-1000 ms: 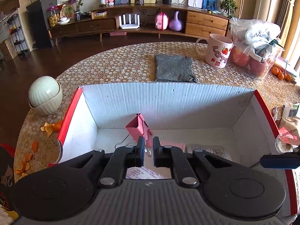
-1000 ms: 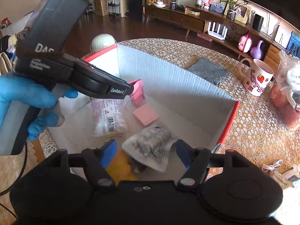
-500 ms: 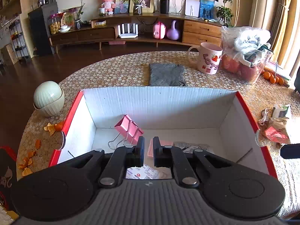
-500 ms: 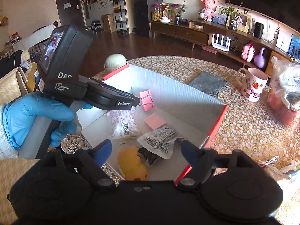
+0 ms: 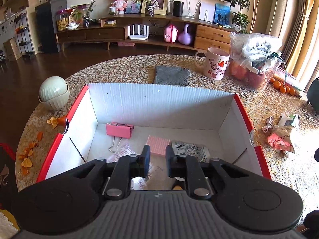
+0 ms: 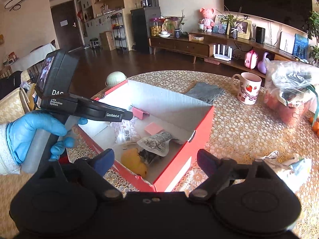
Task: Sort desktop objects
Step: 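Move both tools back over the table toward the brown bag and tooth toy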
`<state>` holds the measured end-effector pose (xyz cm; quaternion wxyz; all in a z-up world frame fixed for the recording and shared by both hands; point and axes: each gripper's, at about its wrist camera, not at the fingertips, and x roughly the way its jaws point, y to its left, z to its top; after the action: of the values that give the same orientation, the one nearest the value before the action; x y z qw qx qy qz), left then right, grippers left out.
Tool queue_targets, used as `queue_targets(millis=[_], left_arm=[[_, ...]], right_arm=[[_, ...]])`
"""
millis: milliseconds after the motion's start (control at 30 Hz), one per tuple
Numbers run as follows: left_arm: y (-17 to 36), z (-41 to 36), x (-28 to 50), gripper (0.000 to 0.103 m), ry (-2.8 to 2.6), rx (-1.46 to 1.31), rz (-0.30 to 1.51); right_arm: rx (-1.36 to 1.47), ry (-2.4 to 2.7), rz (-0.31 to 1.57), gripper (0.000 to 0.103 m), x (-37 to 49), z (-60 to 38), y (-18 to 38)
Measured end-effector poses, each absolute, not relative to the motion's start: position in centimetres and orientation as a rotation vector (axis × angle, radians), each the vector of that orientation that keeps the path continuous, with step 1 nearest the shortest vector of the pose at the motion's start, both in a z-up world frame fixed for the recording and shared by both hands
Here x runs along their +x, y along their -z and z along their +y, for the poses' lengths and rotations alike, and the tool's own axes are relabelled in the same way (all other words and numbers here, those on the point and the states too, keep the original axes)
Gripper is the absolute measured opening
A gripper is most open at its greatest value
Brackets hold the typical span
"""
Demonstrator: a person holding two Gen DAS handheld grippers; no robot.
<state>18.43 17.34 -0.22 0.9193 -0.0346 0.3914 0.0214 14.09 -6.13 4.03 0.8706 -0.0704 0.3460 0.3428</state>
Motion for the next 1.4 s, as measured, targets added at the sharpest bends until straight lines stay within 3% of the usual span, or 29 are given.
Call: queue_targets(millis=[33, 67, 133, 1000, 1300, 1400], left_arm=[[0.1, 17.1, 18.2, 0.037, -0.047, -0.068, 0.801], [0.1, 16.9, 18.0, 0.061, -0.047, -0.067, 0.797], [-0.2, 16.5, 17.3, 0.072, -0.045, -0.063, 0.783], [-1.2, -0.1, 12.3, 0.075, 0.222, 0.085, 0.706], [-0.4, -4.5, 15.8, 0.089, 0.291, 0.160, 0.725], [-0.3, -5.8, 17.9, 0.098, 0.311, 0.191, 0.735]], right_arm=[[-0.144, -0.713, 0.721, 0.092, 13.9, -6.5, -4.0], [-0.139, -0.711, 0.719, 0.092, 13.6, -6.9, -4.0], [-0.127, -0.711, 0.717, 0.092, 13.2, -7.6, -3.9], [-0.109, -0.463, 0.731, 0.094, 11.1, -22.5, -0.5], [-0.159, -0.417, 0.751, 0.094, 13.2, -24.0, 1.9], [-0.170, -0.406, 0.756, 0.094, 14.3, -24.1, 2.7]])
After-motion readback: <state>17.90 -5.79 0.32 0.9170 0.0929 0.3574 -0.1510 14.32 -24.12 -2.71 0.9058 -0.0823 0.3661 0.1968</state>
